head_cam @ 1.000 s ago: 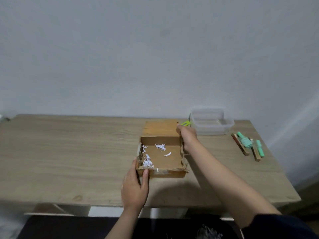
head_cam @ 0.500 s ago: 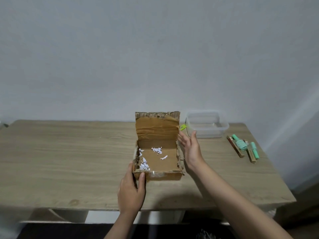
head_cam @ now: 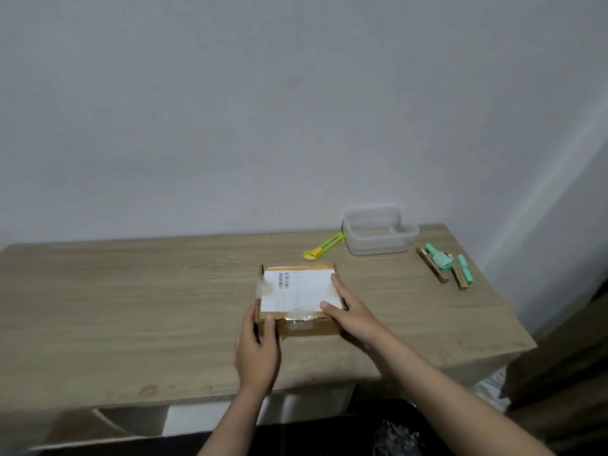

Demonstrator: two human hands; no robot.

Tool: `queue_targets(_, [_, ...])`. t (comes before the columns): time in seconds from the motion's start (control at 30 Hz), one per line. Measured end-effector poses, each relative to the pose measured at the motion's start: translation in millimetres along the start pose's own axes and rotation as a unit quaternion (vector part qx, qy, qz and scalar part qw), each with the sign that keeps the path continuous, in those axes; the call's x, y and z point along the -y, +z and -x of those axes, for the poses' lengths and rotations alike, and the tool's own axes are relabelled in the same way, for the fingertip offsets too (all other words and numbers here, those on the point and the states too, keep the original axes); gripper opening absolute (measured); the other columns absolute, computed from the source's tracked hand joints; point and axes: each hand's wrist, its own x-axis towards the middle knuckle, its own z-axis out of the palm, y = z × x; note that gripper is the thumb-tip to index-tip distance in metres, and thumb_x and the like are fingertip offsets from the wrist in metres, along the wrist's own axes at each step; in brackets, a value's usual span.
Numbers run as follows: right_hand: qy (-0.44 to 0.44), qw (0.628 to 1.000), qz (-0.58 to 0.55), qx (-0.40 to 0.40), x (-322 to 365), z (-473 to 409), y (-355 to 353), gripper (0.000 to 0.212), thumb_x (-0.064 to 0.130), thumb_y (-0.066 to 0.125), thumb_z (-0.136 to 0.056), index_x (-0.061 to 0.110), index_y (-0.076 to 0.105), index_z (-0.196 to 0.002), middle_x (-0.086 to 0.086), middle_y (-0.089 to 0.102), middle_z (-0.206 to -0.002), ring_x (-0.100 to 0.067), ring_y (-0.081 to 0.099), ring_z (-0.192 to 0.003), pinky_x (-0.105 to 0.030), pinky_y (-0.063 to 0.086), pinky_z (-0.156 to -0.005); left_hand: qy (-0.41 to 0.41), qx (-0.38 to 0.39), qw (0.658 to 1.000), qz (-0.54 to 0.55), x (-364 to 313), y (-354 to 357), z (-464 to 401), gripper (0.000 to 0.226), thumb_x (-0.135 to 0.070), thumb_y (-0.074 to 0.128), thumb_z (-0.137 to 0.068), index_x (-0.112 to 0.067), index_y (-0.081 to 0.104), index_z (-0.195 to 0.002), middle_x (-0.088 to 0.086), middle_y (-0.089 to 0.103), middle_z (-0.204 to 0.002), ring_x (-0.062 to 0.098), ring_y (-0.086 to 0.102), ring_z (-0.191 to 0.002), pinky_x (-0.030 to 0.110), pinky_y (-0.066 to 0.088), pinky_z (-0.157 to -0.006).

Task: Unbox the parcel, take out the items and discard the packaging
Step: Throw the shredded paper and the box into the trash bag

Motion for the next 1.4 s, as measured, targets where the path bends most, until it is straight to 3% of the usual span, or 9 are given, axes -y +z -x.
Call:
queue_targets(0.1, [-0.009, 0.999, 0.007, -0.045, 2.9, 12.2, -0.8, 0.074, 0.016, 0.065, -0.086, 0.024, 0.024, -0.147, 0.007, 0.017, -0.157, -0.009, 0.022, -0.142, -0.032, 0.020, -0.118, -0.008, 0.020, 0.999, 0.047, -9.9, 3.1, 2.3, 0.037, -0.033, 0.057, -0.091, -0.028, 0.050, -0.126, -0.004, 0.064, -0.115, -0.015, 0.058, -0.080, 0.007, 0.043, -0.072])
queue_targets(0.17, [-0.019, 0.996, 0.019, -0.081, 6.6, 21.8, -8.9, 0.072, 0.015, 0.065, -0.085, 0.024, 0.028, -0.146, 0.008, 0.020, -0.157, -0.007, 0.022, -0.141, -0.026, 0.020, -0.116, -0.002, 0.034, 0.997, 0.074, -14.9, 6.7, 6.7, 0.034, -0.028, 0.058, -0.090, -0.030, 0.051, -0.123, -0.005, 0.066, -0.112, -0.012, 0.060, -0.083, 0.003, 0.043, -0.070])
queue_targets(0.27, [-0.028, 0.991, 0.034, -0.128, 10.9, 43.4, -29.1, 0.068, 0.015, 0.065, -0.086, 0.025, 0.032, -0.145, 0.009, 0.024, -0.155, -0.006, 0.024, -0.141, -0.027, 0.022, -0.116, 0.012, 0.070, 0.991, 0.114, -25.0, 18.8, 18.1, 0.033, -0.023, 0.061, -0.089, -0.032, 0.051, -0.119, -0.008, 0.066, -0.109, 0.002, 0.063, -0.097, 0.006, 0.047, -0.076])
queue_targets(0.37, [-0.031, 0.980, 0.034, -0.194, 10.0, 72.8, -51.8, 0.064, 0.011, 0.064, -0.086, 0.022, 0.036, -0.143, 0.006, 0.030, -0.153, -0.005, 0.028, -0.139, -0.024, 0.022, -0.114, 0.026, 0.118, 0.981, 0.152, -37.8, 38.9, 36.1, 0.035, -0.017, 0.063, -0.087, -0.029, 0.051, -0.118, -0.002, 0.068, -0.107, 0.015, 0.067, -0.097, 0.023, 0.054, -0.082])
queue_targets(0.7, [0.017, 0.942, 0.017, -0.335, -38.8, 200.7, -135.3, 0.059, 0.013, 0.063, -0.087, 0.027, 0.041, -0.140, 0.007, 0.037, -0.149, -0.007, 0.036, -0.132, -0.025, 0.031, -0.106, 0.026, 0.268, 0.950, 0.155, -57.0, 102.3, 153.2, 0.043, -0.033, 0.065, -0.082, -0.033, 0.050, -0.122, -0.011, 0.064, -0.117, 0.001, 0.060, -0.109, 0.033, 0.049, -0.096])
queue_targets(0.9, [0.036, 0.946, 0.030, -0.321, -79.3, 260.0, -172.8, 0.060, 0.015, 0.065, -0.085, 0.026, 0.042, -0.139, 0.007, 0.039, -0.149, -0.008, 0.036, -0.135, -0.037, 0.030, -0.116, 0.014, 0.266, 0.958, 0.102, -45.0, 125.9, 231.3, 0.053, -0.049, 0.063, -0.078, -0.036, 0.047, -0.127, -0.012, 0.063, -0.119, 0.002, 0.058, -0.112, 0.030, 0.049, -0.095])
queue_targets(1.07, [0.068, 0.958, 0.071, -0.271, -121.9, 299.6, -187.0, 0.062, 0.019, 0.066, -0.084, 0.025, 0.040, -0.140, 0.004, 0.037, -0.149, -0.011, 0.033, -0.137, -0.030, 0.030, -0.113, 0.020, 0.255, 0.967, 0.010, -25.8, 124.1, 290.0, 0.047, -0.027, 0.065, -0.086, -0.017, 0.048, -0.129, -0.006, 0.064, -0.112, -0.001, 0.060, -0.094, -0.002, 0.039, -0.072])
queue_targets(1.3, [0.111, 0.967, 0.120, -0.193, -162.7, 302.9, -168.8, 0.066, 0.030, 0.064, -0.085, 0.020, 0.035, -0.143, -0.002, 0.033, -0.152, -0.018, 0.030, -0.140, -0.033, 0.028, -0.115, -0.005, 0.218, 0.971, -0.096, 12.9, 113.8, 317.4, 0.039, -0.029, 0.062, -0.087, -0.019, 0.054, -0.124, 0.001, 0.070, -0.104, 0.012, 0.065, -0.088, 0.011, 0.042, -0.067])
queue_targets(1.4, [0.117, 0.967, 0.149, -0.173, -171.2, 291.0, -161.8, 0.068, 0.036, 0.064, -0.085, 0.022, 0.033, -0.144, -0.008, 0.020, -0.157, -0.020, 0.015, -0.146, -0.034, 0.024, -0.114, -0.026, 0.217, 0.966, -0.141, 20.3, 117.6, 309.2, 0.040, -0.026, 0.060, -0.089, -0.012, 0.054, -0.126, 0.006, 0.068, -0.109, 0.015, 0.060, -0.091, 0.020, 0.039, -0.071])
